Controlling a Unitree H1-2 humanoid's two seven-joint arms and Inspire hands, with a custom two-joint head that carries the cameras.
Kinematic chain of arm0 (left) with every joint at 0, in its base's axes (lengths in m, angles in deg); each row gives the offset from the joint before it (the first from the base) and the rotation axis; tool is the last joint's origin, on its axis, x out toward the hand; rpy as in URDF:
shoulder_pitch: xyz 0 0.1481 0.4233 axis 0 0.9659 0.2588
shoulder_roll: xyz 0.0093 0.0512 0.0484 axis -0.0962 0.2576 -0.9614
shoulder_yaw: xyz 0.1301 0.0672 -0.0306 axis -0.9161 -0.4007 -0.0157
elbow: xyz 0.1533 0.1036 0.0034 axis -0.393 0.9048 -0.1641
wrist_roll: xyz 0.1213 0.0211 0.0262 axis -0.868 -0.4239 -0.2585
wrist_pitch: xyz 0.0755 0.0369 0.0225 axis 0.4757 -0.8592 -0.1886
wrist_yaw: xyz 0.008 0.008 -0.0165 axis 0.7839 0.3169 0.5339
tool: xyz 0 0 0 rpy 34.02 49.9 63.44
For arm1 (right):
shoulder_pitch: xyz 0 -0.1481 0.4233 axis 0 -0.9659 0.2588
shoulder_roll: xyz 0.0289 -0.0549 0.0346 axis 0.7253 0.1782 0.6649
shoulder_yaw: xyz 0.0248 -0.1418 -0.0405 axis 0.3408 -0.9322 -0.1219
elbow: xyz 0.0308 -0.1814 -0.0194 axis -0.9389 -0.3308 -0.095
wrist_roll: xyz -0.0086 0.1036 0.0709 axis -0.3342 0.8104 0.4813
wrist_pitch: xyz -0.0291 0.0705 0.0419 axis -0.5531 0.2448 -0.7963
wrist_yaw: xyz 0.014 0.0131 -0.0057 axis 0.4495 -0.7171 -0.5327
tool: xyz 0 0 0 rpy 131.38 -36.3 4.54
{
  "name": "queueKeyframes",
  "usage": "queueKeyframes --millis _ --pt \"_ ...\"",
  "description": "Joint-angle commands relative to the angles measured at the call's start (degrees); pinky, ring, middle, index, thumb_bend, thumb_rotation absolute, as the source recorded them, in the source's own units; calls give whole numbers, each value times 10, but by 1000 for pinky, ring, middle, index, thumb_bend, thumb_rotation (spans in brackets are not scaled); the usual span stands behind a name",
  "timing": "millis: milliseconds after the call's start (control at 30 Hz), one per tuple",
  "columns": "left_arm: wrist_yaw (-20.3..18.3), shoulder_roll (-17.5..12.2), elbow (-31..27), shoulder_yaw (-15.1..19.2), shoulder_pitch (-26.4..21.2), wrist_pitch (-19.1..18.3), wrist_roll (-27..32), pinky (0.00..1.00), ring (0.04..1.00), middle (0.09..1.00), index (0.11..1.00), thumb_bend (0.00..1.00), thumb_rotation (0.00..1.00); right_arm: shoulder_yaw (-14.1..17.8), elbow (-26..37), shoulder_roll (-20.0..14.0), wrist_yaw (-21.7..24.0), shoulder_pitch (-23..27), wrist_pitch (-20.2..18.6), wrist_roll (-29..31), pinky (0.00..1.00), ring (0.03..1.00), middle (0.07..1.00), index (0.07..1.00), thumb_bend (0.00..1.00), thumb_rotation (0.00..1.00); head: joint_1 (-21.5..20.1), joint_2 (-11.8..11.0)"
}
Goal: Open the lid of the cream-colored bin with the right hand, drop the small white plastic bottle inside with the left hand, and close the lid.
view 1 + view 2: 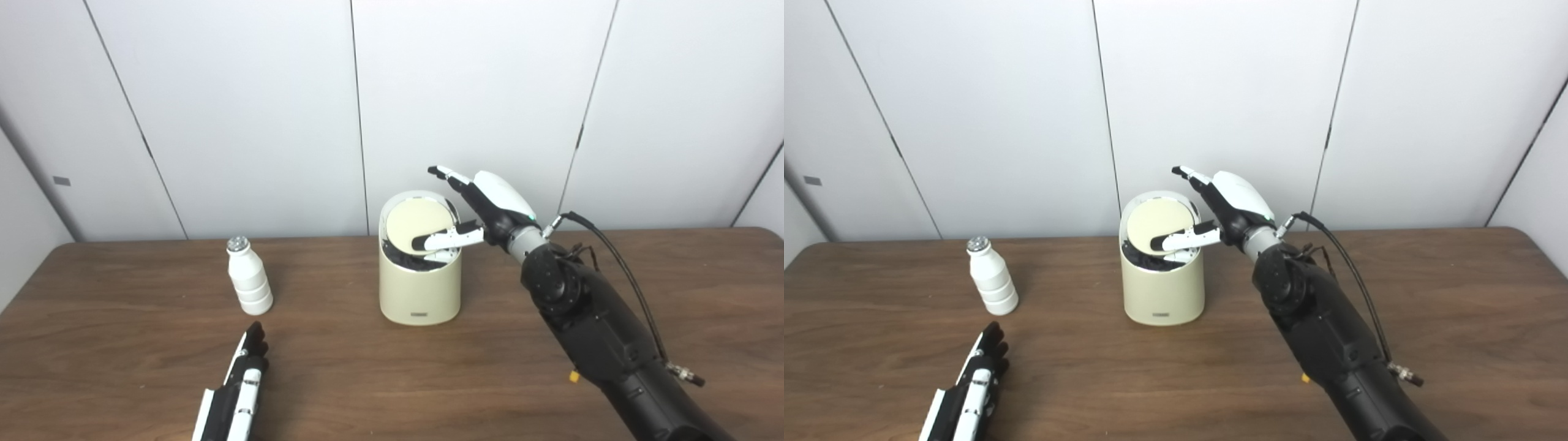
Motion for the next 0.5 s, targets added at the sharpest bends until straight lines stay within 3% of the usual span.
queueKeyframes --millis 0,167,367,467 --pt "-6 6 19 -13 17 0 -3 1000 1000 1000 1000 263 830 8 6 1 -16 27 18 0 885 916 920 910 804 546 0 0" --pt "-3 7 18 -13 17 -1 -4 1000 1000 1000 1000 267 805 8 -1 5 -25 27 19 -4 875 908 914 903 811 535 -1 0" --pt "-3 8 20 -12 17 9 -5 1000 1000 1000 1000 260 814 1 -7 5 -26 27 18 -10 891 906 912 902 791 419 -1 1" --pt "-1 10 22 -10 18 19 -2 1000 1000 1000 1000 256 815 -5 -9 3 -28 26 22 -16 895 905 911 900 852 313 2 4"
